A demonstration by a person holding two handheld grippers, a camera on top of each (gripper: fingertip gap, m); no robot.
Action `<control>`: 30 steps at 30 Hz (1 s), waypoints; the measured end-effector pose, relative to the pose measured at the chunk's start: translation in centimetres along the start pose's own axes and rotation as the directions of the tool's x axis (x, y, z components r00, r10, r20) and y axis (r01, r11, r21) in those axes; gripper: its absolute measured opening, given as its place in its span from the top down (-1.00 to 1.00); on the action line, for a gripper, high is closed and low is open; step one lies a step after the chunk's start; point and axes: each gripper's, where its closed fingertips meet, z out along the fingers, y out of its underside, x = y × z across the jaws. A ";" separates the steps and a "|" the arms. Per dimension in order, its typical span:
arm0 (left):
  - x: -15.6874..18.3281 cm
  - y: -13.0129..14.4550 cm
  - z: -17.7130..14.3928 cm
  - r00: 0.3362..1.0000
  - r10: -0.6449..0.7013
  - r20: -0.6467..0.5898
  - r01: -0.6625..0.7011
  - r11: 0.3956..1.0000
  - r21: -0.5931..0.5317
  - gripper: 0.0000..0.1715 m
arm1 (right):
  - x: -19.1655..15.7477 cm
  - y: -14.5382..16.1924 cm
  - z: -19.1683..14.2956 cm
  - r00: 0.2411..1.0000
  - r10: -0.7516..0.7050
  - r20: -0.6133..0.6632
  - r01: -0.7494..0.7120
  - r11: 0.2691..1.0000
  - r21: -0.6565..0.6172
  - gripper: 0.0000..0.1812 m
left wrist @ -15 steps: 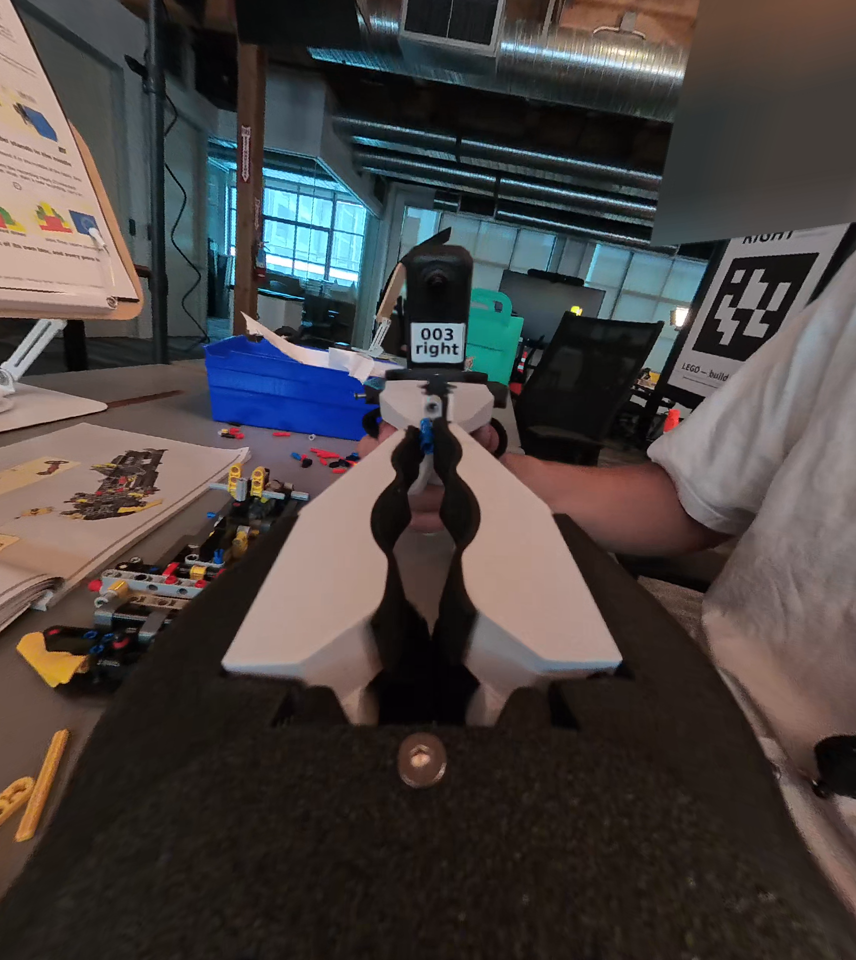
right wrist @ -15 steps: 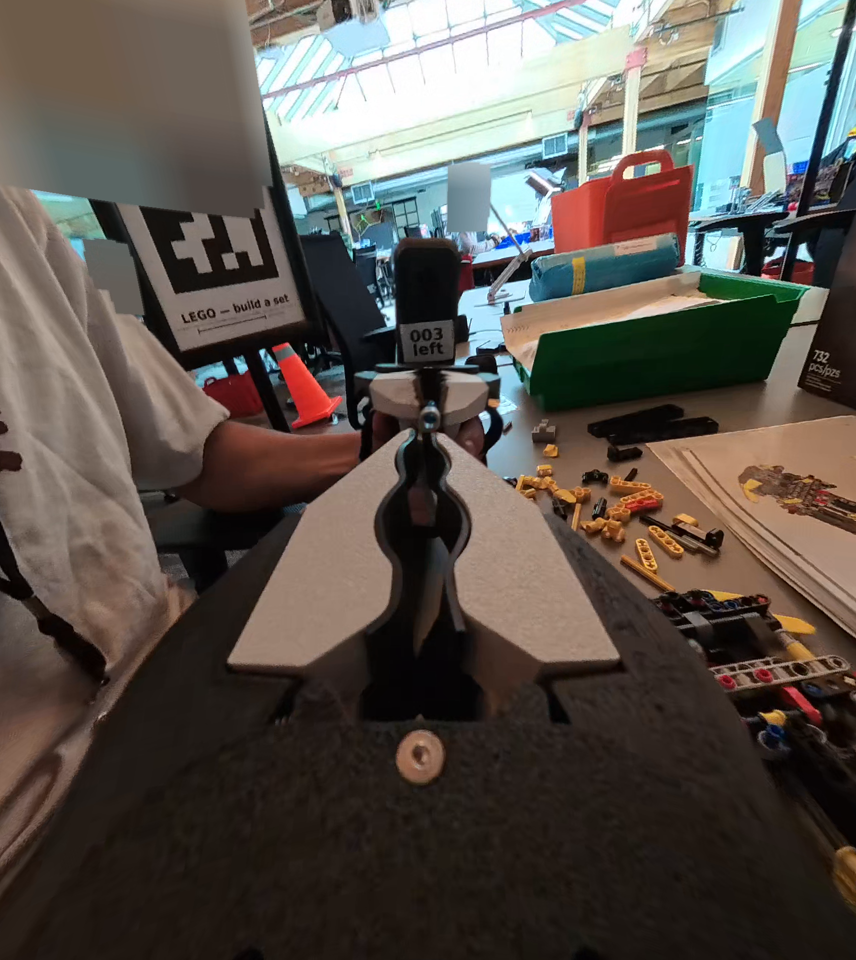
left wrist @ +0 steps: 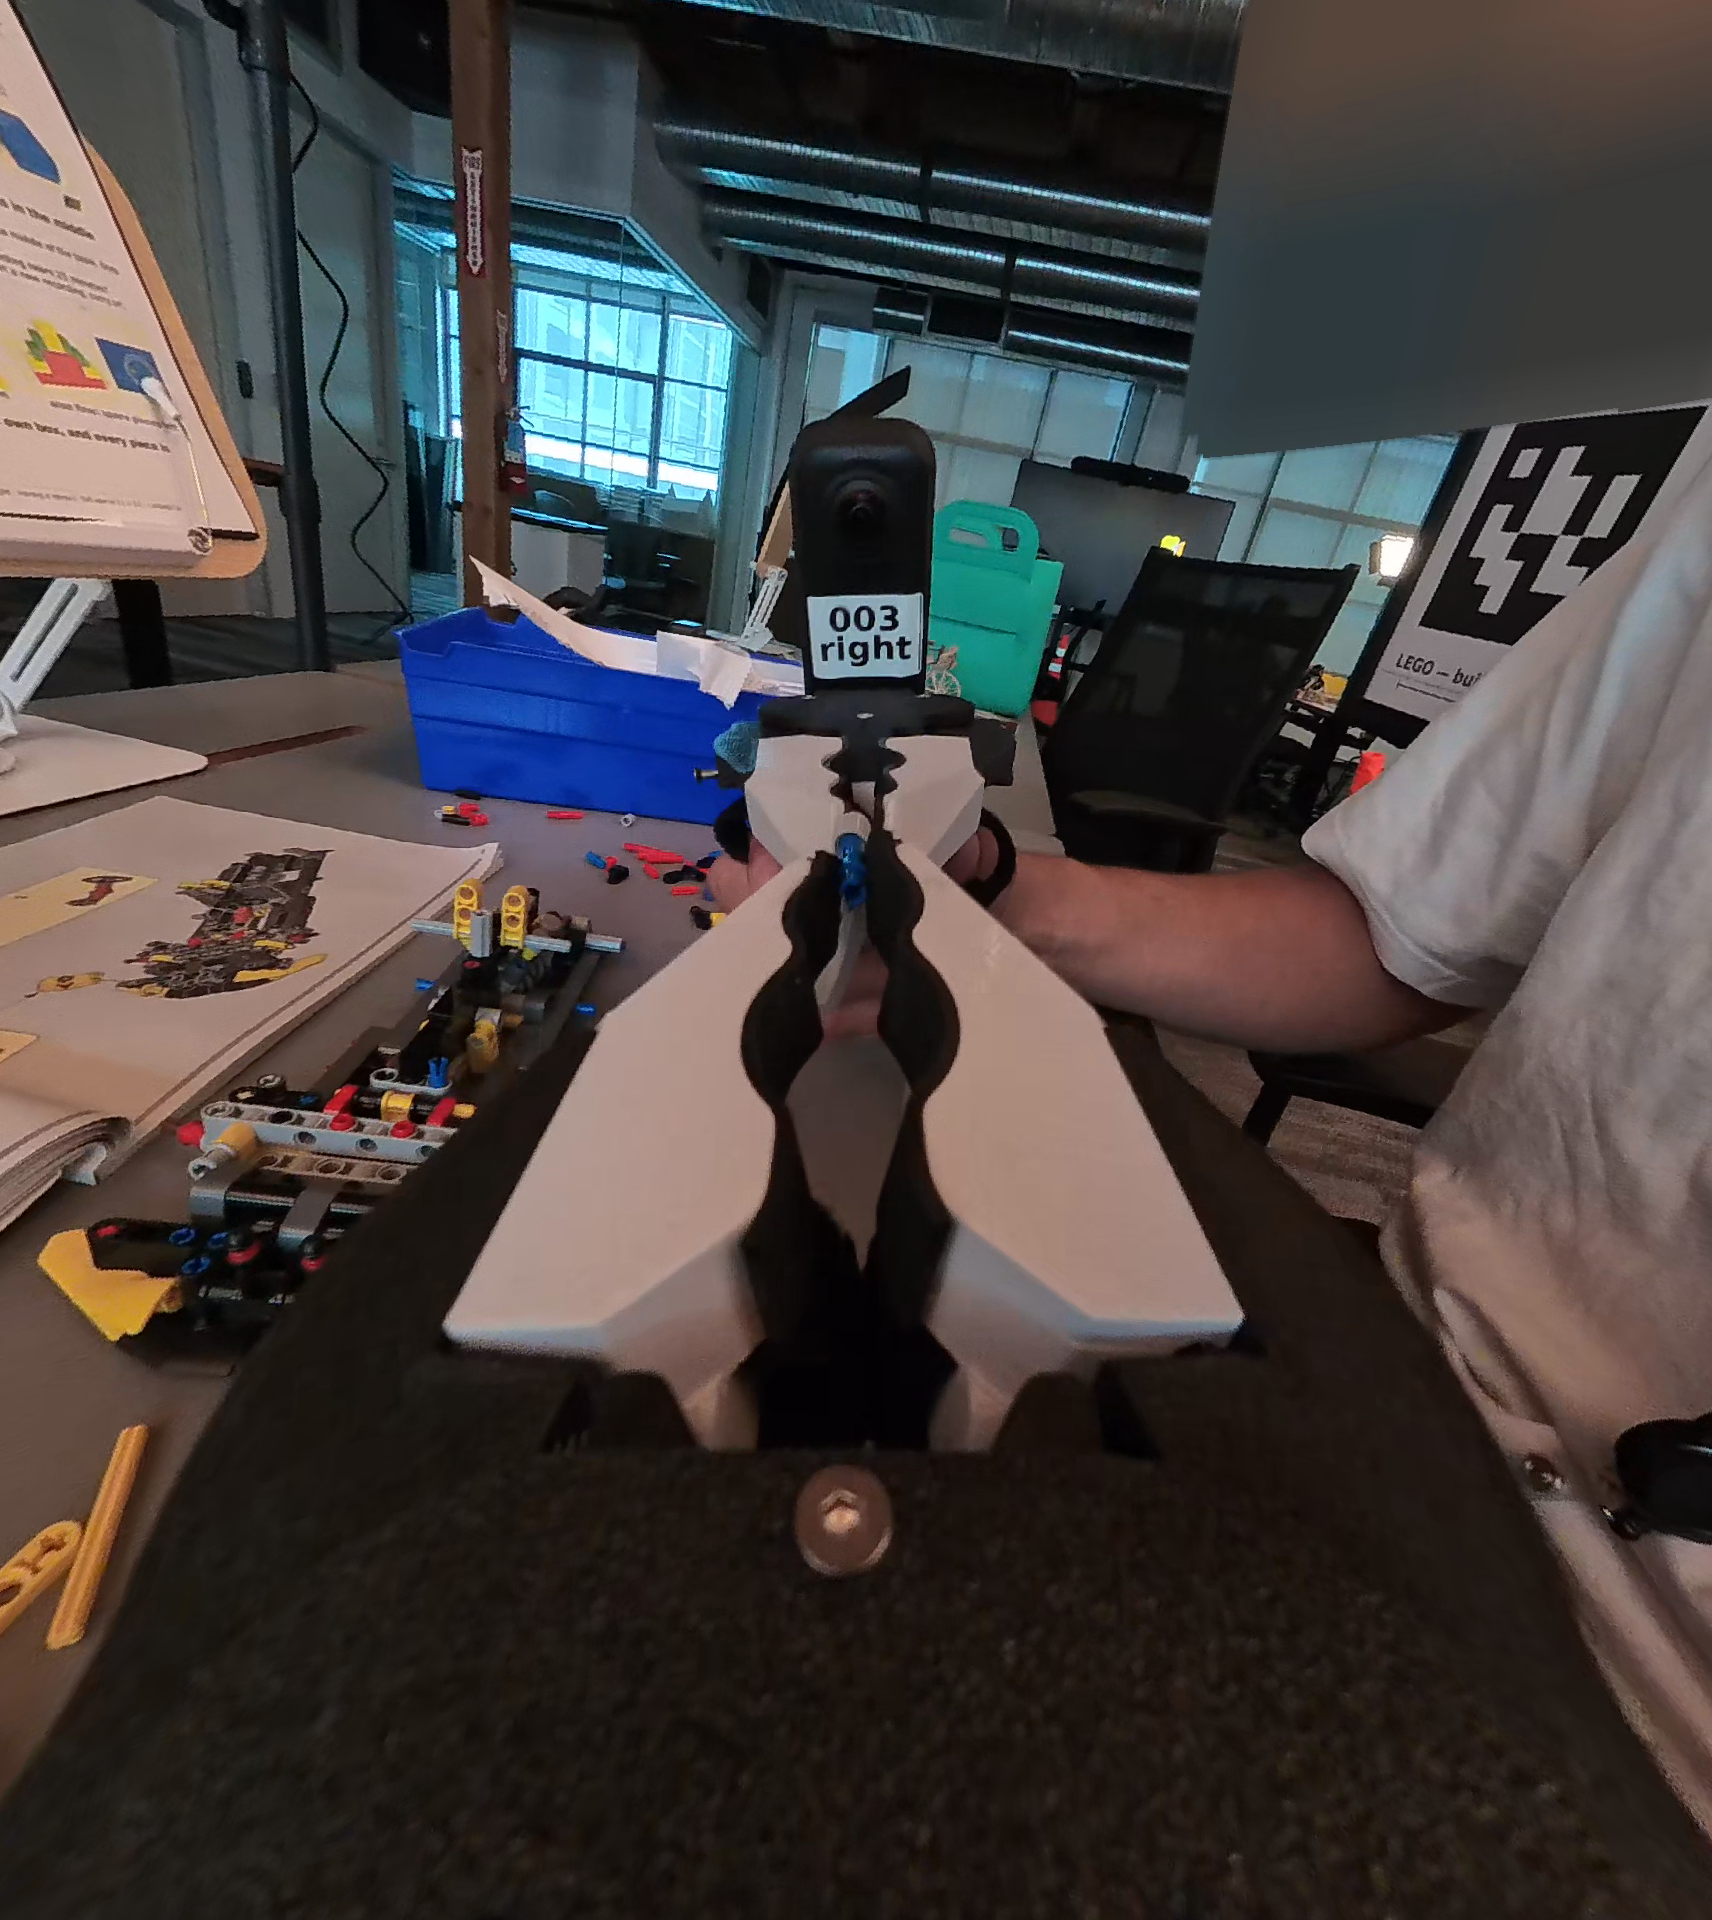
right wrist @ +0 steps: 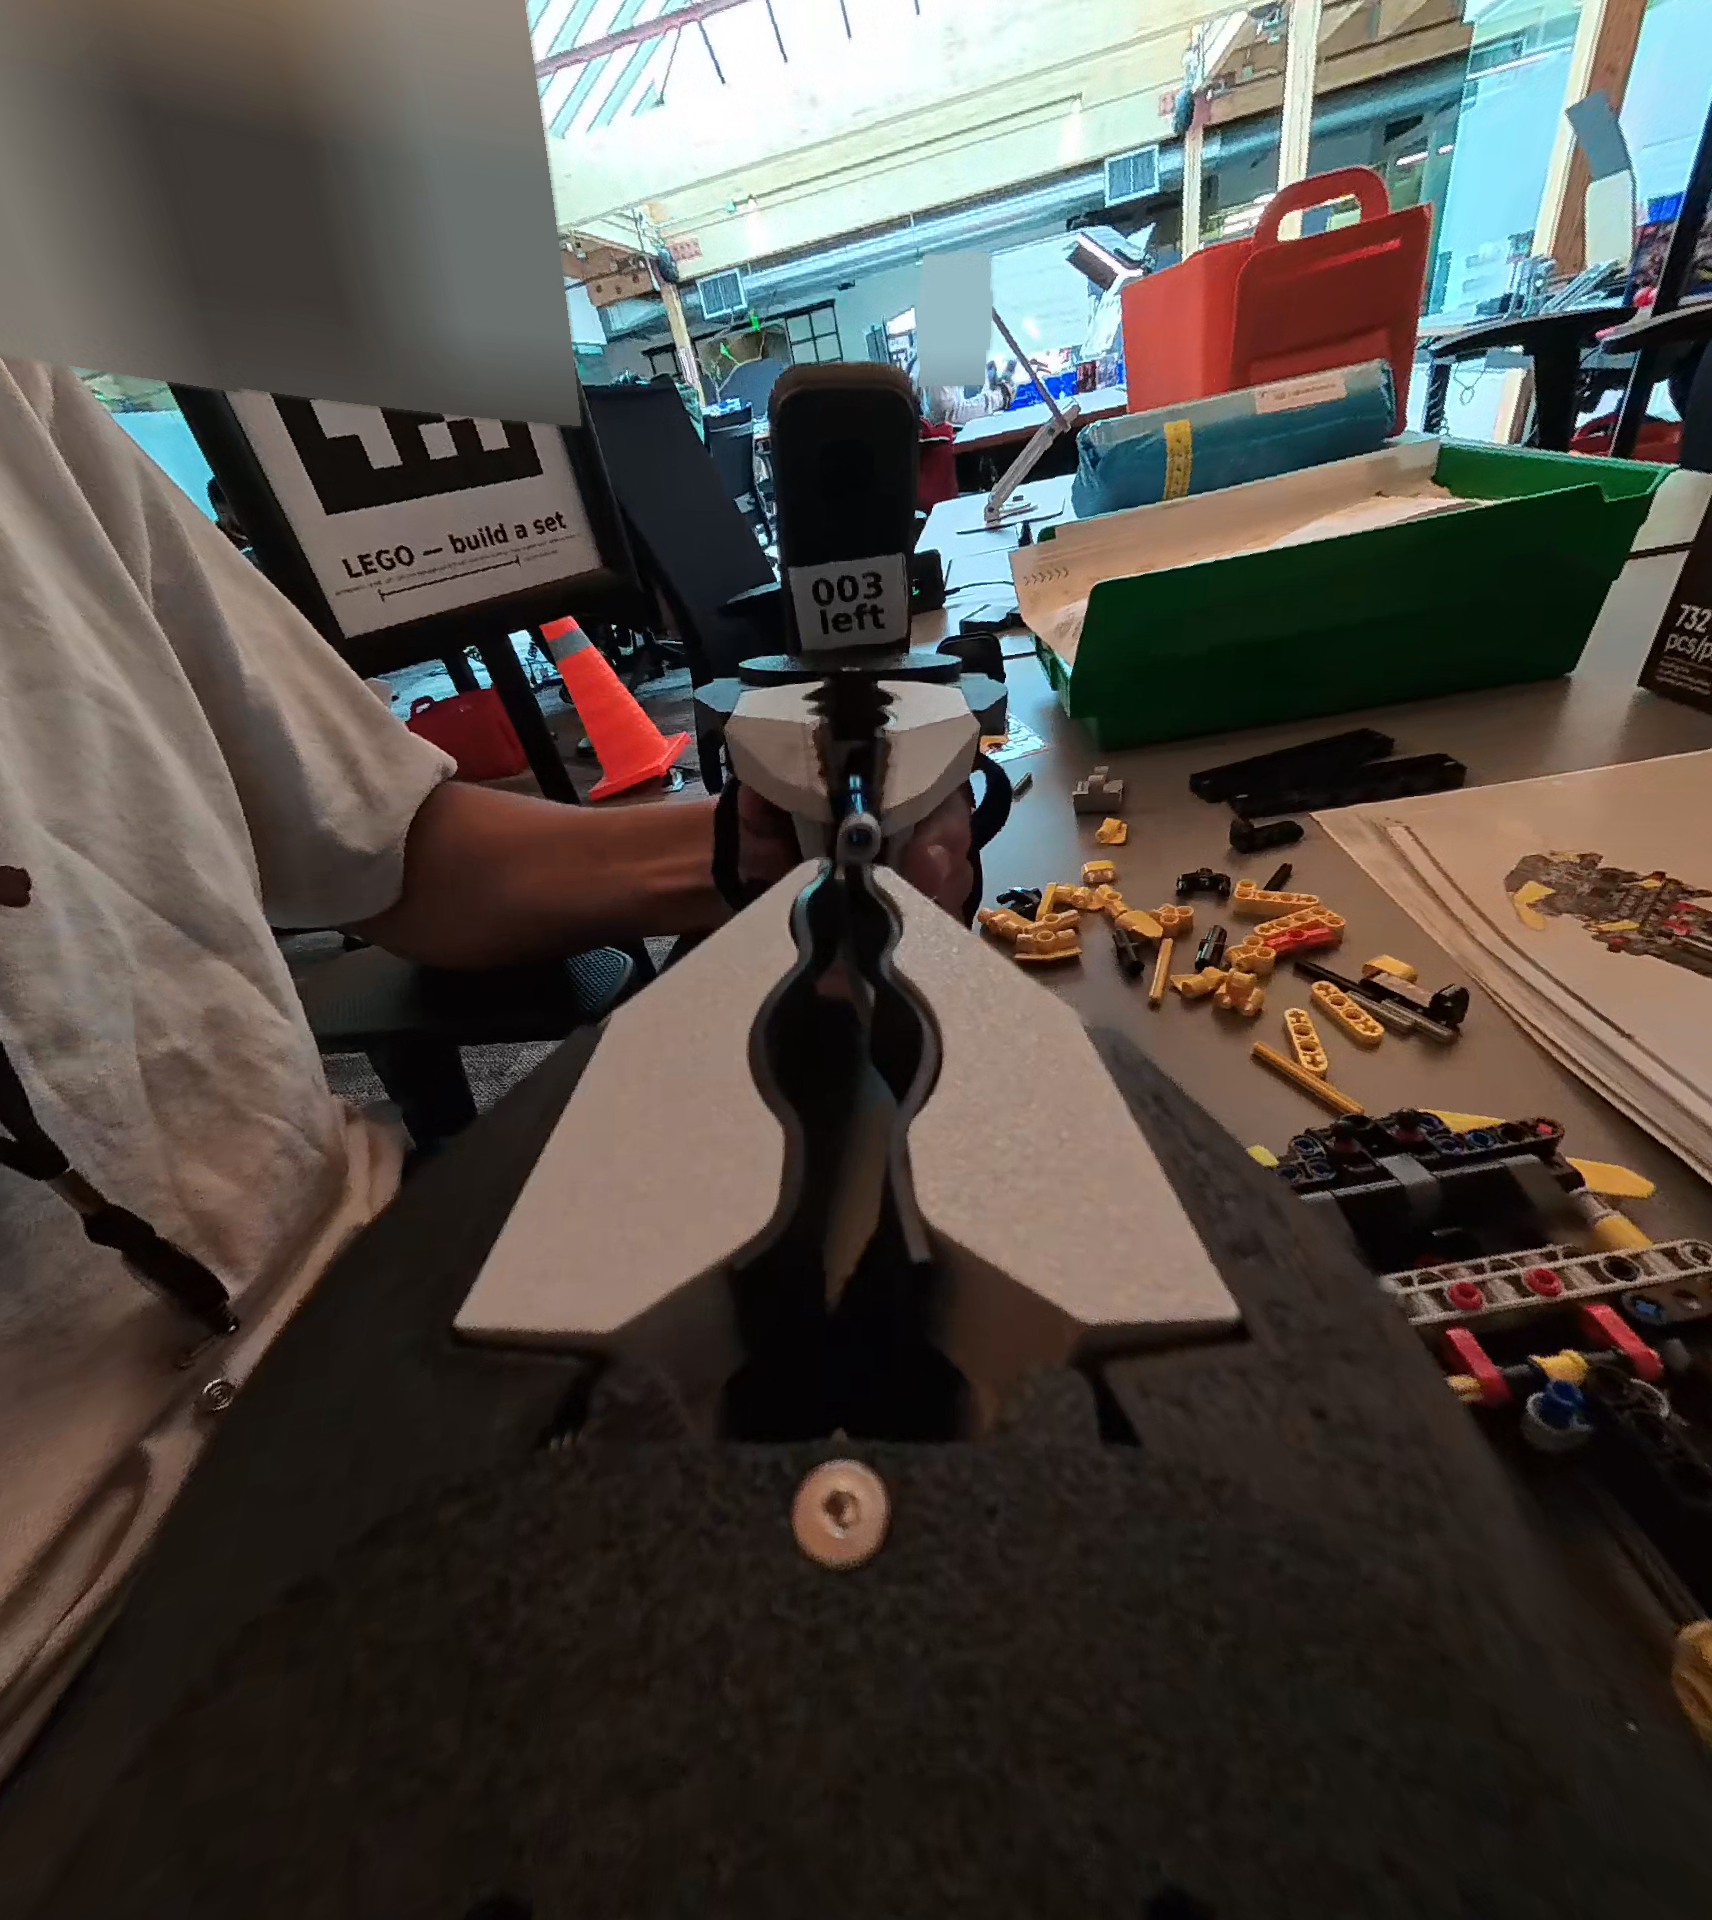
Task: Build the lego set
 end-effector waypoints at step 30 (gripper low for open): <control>0.6 2.2 1.1 0.996 0.094 -0.005 -0.094 0.988 -0.125 0.96 | -0.5 1.9 -0.8 0.995 -0.102 0.020 0.103 0.991 -0.088 0.97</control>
